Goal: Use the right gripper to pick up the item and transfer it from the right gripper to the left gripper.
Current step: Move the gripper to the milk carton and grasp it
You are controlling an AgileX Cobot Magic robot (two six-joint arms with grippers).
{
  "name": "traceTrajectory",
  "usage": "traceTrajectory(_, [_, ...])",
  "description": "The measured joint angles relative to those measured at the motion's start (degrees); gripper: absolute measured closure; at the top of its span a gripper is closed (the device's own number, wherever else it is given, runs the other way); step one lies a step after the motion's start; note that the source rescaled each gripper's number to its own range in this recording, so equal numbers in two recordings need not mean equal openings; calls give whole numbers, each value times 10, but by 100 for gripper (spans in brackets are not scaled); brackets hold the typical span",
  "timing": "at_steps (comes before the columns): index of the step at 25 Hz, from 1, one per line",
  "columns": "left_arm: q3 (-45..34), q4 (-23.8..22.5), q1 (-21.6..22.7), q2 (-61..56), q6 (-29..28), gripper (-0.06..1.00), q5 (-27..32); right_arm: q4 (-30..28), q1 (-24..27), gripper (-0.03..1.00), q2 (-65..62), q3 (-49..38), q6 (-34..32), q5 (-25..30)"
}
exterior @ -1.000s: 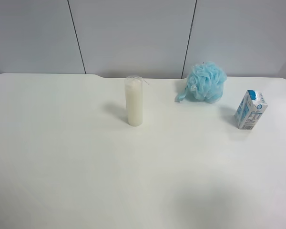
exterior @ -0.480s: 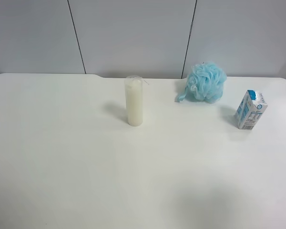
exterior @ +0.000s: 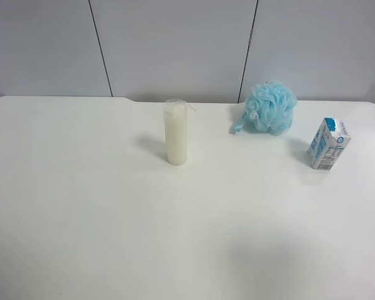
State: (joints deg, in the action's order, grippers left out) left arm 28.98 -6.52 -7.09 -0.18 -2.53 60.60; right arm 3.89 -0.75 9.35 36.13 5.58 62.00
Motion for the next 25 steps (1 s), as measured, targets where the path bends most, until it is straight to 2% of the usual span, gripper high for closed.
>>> traceTrajectory(7, [0, 0, 0, 0, 1, 3, 0, -1, 0, 14, 245, 107, -14, -3])
traceTrajectory(17, [0, 0, 0, 0, 1, 3, 0, -2, 0, 14, 602, 191, -41, -44])
traceTrajectory(25, [0, 0, 0, 0, 1, 3, 0, -6, 6, 14, 781, 381, -42, 17])
